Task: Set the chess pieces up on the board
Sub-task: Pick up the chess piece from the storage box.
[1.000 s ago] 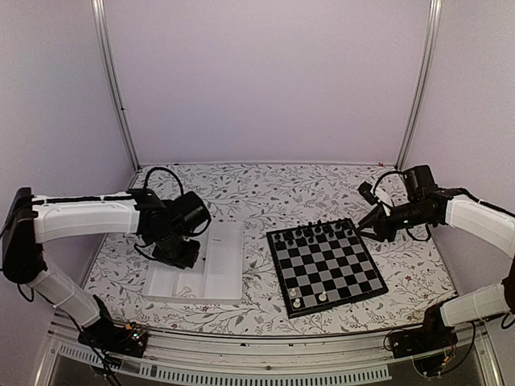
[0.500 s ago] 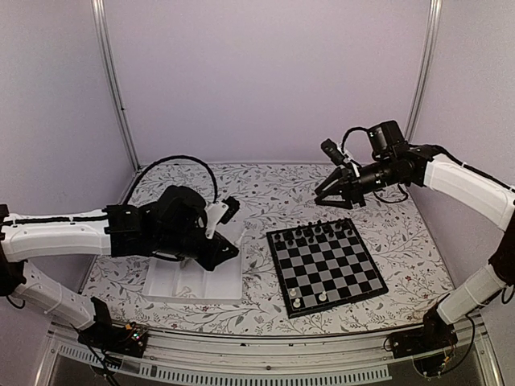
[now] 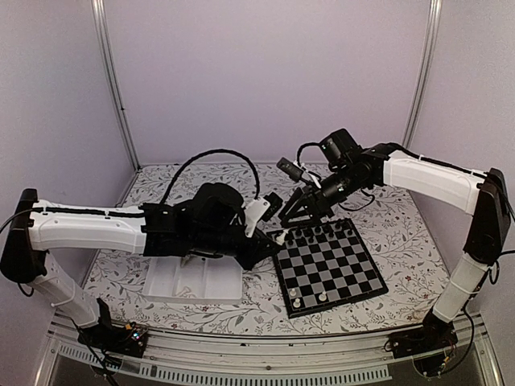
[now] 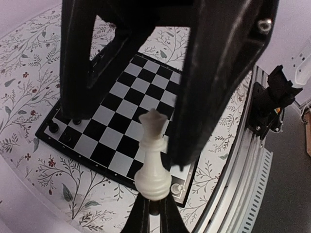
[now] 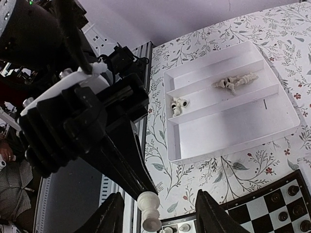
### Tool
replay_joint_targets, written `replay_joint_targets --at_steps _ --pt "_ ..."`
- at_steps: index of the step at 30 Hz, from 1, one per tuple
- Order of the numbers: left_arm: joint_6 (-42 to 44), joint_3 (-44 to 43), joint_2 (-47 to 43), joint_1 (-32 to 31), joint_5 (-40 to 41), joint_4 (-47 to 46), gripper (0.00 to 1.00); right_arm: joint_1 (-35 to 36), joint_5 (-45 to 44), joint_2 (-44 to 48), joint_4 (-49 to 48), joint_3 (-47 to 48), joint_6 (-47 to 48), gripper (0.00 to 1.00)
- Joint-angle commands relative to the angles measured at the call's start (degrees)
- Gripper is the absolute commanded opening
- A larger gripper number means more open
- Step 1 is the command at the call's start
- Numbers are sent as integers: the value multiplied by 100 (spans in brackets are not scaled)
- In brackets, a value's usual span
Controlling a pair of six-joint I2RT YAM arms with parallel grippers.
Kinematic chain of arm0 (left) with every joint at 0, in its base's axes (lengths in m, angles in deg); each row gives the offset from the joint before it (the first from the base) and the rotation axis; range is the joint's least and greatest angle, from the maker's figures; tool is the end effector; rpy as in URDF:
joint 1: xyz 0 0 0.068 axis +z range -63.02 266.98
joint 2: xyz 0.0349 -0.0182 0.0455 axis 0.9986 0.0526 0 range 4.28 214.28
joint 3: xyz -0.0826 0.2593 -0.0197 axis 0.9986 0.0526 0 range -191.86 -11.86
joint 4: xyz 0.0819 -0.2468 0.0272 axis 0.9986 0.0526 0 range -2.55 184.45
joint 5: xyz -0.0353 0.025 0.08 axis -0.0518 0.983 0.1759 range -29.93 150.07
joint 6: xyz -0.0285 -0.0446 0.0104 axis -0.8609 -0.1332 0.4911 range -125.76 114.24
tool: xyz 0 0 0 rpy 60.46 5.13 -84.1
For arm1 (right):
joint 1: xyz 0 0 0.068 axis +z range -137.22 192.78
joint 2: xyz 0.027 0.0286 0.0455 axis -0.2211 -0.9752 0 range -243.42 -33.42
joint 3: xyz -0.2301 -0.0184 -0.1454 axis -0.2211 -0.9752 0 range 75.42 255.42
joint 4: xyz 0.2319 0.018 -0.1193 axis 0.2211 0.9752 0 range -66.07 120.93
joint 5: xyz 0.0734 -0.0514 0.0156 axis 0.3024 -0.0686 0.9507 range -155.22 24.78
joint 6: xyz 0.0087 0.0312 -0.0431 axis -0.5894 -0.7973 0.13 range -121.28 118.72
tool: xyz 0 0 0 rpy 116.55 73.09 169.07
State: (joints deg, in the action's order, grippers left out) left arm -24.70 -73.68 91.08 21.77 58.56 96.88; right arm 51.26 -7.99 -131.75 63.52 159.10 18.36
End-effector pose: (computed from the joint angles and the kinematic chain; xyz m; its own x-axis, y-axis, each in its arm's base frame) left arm 0.1430 -0.3119 0.2661 -0.5216 0.3558 -0.7755 0.7902 0.5441 -0.2819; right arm 0.2670 0.2506 0.2952 -0.3557 -0.5152 -0.7798 -0.8931 -0.0586 0.4461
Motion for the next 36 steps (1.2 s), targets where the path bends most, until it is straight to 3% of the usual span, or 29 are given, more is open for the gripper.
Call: replay_joint_targets --at_steps 1,9,15,18,27,36 --pt "136 -120 -11 -80 -27 -308 0 54 21 152 30 -191 -67 53" --pt "137 -122 3 -88 42 -309 0 68 84 139 5 -267 -70 41" --pt "83 -111 16 -88 134 -204 0 72 265 142 -13 -314 -76 9" --pt "47 -168 80 -82 547 -23 0 72 168 207 -11 -339 -46 1" --pt "50 -313 419 6 1023 728 0 -502 -1253 1237 -38 -899 404 0" --pt "81 -273 261 506 977 874 0 -599 -3092 2737 61 -2763 1335 0"
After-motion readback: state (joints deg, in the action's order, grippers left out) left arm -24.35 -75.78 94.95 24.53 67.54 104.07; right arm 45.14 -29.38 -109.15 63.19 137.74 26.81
